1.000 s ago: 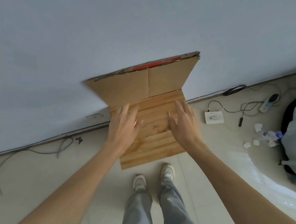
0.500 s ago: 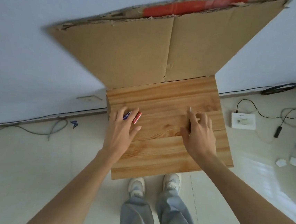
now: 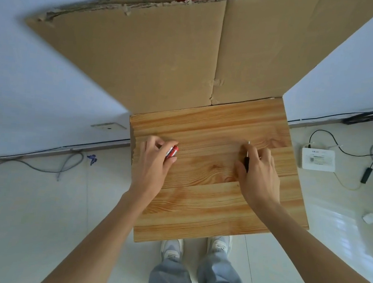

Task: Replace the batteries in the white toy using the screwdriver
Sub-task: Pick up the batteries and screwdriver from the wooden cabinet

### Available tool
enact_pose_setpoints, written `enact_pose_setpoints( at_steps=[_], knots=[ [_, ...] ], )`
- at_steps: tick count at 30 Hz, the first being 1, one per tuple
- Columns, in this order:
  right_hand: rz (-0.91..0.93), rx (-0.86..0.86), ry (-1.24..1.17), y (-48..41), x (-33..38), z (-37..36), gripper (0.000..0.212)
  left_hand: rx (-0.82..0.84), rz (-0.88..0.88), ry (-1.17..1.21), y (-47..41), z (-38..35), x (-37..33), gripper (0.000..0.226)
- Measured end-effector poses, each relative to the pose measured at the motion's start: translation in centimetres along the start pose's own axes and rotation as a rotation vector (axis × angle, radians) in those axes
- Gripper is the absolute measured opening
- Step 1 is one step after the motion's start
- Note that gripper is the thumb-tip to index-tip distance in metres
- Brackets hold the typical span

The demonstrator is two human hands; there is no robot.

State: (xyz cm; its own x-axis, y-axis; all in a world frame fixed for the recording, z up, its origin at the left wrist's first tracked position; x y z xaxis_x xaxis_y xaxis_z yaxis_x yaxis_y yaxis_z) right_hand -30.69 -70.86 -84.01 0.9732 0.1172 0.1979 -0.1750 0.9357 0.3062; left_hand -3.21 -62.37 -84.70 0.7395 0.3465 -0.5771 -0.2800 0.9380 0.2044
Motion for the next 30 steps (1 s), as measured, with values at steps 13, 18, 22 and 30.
enact_pose_setpoints(
  at_steps=[13,18,22,30],
  knots=[
    [-0.075,-0.006,-0.161,0.9,-0.8,0.0,0.039,0.083,0.082,0.204,-1.1,-0.3,-0.7,0.034],
    [-0.070,-0.010,-0.137,1.4,-0.9,-0.2,0.031,0.106,0.094,0.245,-1.4,-0.6,-0.7,0.034],
    [-0.097,-0.012,-0.170,1.7,-1.1,-0.4,0.026,0.143,0.111,0.319,-1.5,-0.6,-0.6,0.036],
    [-0.091,-0.015,-0.182,1.9,-0.8,-0.5,0.017,0.237,0.092,0.307,-1.8,-0.6,-1.2,0.034]
  ],
)
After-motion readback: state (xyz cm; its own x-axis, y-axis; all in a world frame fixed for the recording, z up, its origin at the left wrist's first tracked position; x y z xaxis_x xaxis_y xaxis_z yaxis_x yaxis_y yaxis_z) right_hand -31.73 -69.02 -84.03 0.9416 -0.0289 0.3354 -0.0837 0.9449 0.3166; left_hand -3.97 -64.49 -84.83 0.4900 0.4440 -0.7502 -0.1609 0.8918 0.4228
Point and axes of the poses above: each hand's wrist, its own y-axis away from the middle knuckle, its own z-axis out of the back of the hand, x = y × z, the point moved 7 cm from there along -y, towards the middle knuckle, and after that the axes turned 12 degrees about y, right-handed, at the moved point
